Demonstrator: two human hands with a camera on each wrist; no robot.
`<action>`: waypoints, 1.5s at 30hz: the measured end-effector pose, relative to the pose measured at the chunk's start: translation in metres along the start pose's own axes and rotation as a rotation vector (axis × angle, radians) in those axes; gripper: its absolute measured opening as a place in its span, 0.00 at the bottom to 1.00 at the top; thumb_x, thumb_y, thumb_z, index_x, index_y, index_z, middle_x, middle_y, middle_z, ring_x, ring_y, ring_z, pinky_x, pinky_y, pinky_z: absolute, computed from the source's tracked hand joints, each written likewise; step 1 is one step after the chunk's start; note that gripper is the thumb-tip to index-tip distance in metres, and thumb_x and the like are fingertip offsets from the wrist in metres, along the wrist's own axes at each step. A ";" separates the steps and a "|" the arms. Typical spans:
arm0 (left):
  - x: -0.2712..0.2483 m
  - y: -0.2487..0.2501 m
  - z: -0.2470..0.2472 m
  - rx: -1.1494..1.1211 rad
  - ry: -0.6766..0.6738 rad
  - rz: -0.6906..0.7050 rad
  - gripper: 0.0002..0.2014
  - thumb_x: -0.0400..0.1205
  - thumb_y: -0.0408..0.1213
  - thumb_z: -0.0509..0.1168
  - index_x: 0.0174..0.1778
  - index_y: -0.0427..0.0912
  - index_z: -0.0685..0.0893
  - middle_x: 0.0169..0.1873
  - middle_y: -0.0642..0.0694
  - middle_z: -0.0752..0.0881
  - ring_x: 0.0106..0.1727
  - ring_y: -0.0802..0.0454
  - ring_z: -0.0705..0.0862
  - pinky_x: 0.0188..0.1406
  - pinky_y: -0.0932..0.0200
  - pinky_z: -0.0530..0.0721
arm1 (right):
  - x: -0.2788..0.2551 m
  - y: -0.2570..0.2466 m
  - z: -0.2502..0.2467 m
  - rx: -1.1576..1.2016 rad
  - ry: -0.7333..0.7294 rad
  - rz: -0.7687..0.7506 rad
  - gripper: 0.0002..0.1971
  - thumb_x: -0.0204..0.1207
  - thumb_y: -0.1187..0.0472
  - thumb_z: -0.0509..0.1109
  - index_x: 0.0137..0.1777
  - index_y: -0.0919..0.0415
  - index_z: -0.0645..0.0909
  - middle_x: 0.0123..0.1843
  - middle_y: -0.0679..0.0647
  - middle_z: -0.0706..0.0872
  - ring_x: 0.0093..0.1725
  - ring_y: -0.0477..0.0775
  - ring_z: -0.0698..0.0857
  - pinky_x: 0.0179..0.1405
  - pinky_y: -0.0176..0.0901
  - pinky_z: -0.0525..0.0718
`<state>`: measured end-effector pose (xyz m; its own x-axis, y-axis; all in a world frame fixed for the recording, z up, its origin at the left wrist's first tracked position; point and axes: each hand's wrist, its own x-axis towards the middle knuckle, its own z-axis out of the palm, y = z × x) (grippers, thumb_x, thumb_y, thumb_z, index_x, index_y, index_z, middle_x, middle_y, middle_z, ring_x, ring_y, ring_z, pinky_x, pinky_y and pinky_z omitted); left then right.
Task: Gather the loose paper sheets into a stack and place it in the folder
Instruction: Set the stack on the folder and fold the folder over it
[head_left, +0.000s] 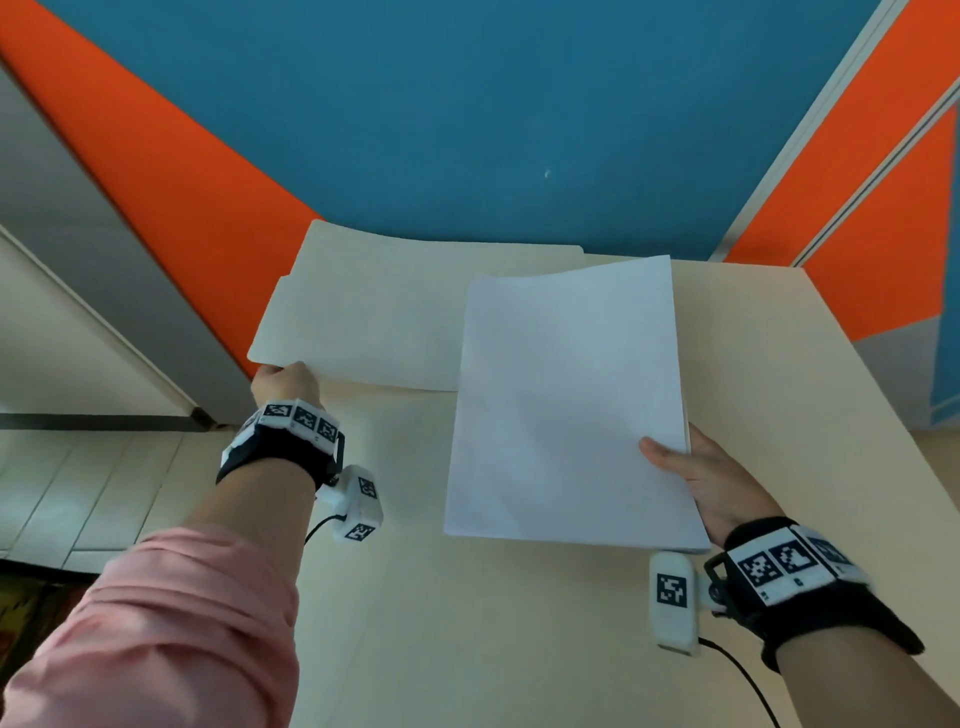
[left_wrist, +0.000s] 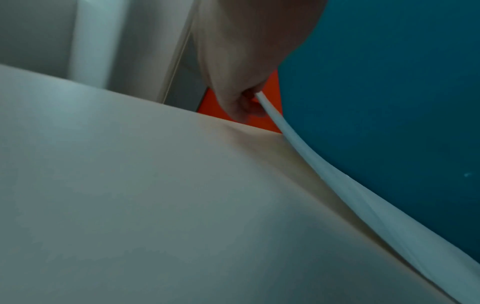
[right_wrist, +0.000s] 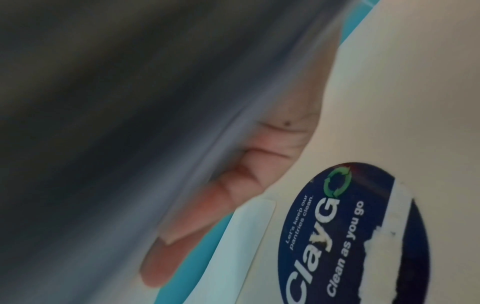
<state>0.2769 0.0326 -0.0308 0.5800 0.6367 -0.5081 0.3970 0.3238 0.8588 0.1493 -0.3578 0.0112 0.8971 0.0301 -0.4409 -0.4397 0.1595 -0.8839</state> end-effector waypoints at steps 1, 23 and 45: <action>-0.008 -0.001 0.002 0.012 -0.022 0.043 0.20 0.81 0.28 0.58 0.69 0.28 0.74 0.65 0.31 0.81 0.66 0.36 0.82 0.55 0.52 0.83 | -0.003 0.000 -0.004 0.002 0.001 -0.004 0.51 0.32 0.44 0.88 0.62 0.56 0.79 0.47 0.53 0.93 0.43 0.53 0.92 0.33 0.43 0.88; -0.214 -0.151 -0.163 0.094 0.170 -0.089 0.16 0.81 0.22 0.55 0.64 0.23 0.74 0.50 0.27 0.82 0.36 0.43 0.80 0.27 0.65 0.83 | -0.140 0.051 -0.101 -0.060 -0.072 0.132 0.54 0.33 0.45 0.88 0.64 0.61 0.77 0.58 0.63 0.87 0.50 0.61 0.87 0.45 0.52 0.84; -0.208 -0.163 -0.207 0.190 0.200 -0.149 0.11 0.73 0.32 0.70 0.45 0.34 0.76 0.46 0.33 0.82 0.46 0.35 0.83 0.52 0.39 0.85 | -0.111 0.081 -0.041 -0.145 0.048 0.185 0.18 0.78 0.68 0.67 0.68 0.64 0.75 0.58 0.62 0.86 0.56 0.62 0.84 0.61 0.55 0.80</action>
<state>-0.0556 -0.0082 -0.0515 0.3613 0.7236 -0.5881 0.6041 0.2988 0.7388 0.0121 -0.3882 -0.0176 0.7989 -0.0017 -0.6015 -0.6015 0.0123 -0.7988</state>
